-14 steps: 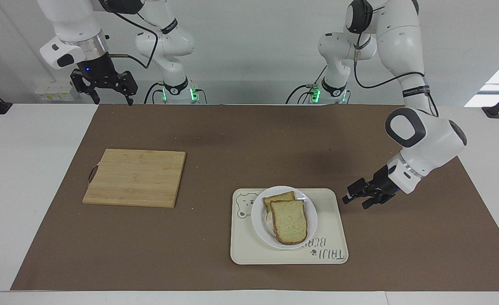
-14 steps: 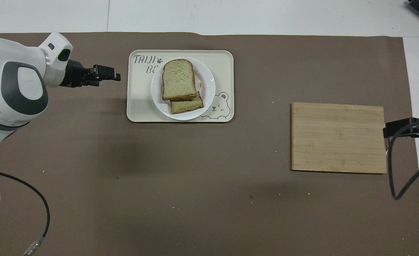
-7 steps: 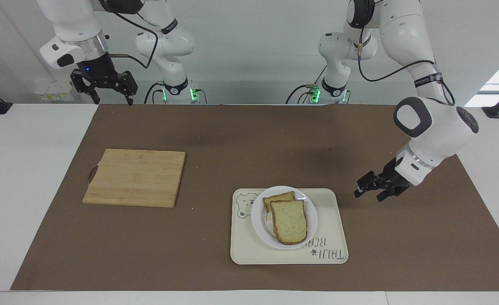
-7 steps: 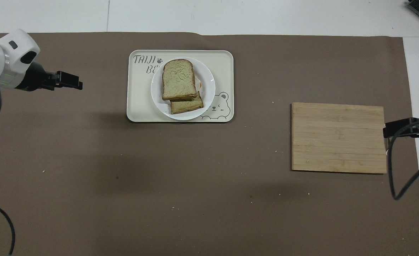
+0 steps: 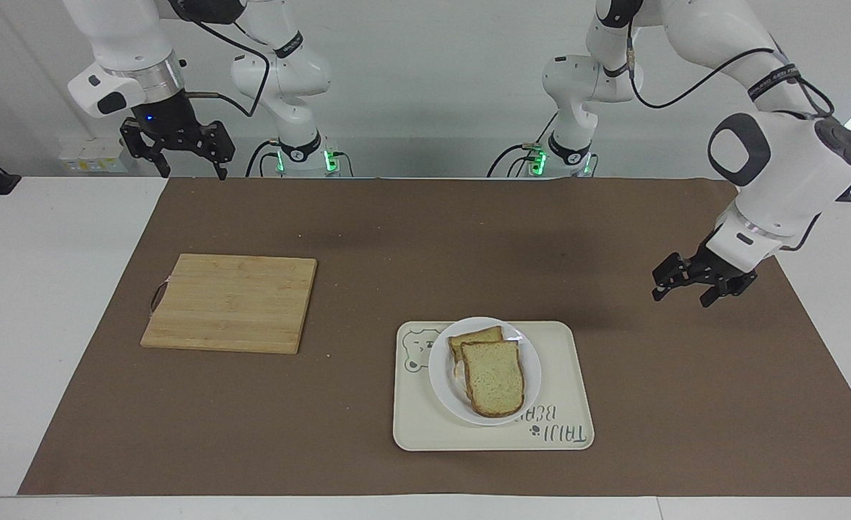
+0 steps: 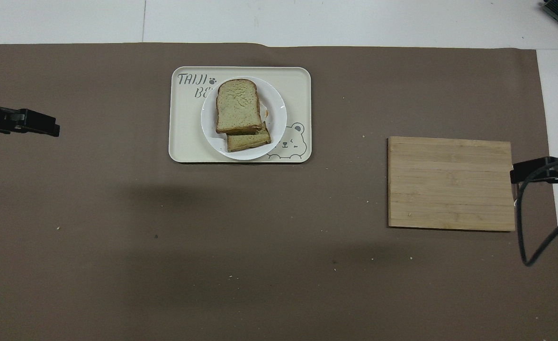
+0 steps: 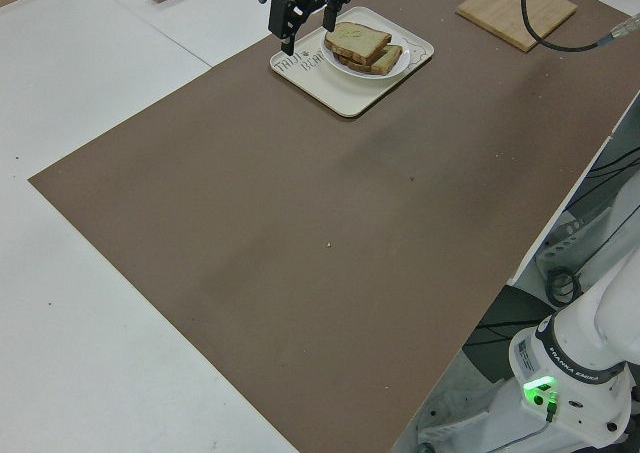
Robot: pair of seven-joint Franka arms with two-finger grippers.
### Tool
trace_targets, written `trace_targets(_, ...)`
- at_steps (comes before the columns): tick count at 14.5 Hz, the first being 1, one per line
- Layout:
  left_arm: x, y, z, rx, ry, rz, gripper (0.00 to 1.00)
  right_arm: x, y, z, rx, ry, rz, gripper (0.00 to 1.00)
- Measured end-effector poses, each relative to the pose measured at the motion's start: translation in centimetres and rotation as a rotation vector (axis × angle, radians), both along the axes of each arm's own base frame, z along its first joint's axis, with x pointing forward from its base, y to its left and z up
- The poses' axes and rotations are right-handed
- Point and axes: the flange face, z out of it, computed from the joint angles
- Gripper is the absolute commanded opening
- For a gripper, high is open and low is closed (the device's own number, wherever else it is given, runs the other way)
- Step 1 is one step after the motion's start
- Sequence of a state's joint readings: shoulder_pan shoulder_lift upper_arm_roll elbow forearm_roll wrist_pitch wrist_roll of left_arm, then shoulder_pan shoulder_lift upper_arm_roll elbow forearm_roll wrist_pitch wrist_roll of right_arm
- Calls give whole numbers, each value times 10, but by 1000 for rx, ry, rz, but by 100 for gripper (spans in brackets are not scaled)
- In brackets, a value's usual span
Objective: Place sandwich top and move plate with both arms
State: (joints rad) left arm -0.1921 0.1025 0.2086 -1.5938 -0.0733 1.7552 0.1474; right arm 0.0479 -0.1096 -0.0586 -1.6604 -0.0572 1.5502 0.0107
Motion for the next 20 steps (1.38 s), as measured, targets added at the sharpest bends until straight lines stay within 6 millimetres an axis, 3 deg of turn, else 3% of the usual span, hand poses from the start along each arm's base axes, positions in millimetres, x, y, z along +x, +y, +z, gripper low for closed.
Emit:
trace_targets(5,-2,-3,4,0,3,23,100,0,0,0,0,0,0,100)
trace_targets(13,-38,6,46,-7,30,38,100,-2,-2,4,1,26,23,100)
trace_targets(17,-55,0,69,40,13,16,100,0,0,4,14,32,28,100)
trace_targets(20,-59,0,72,43,19,19,100,0,0,3,21,33,29,100)
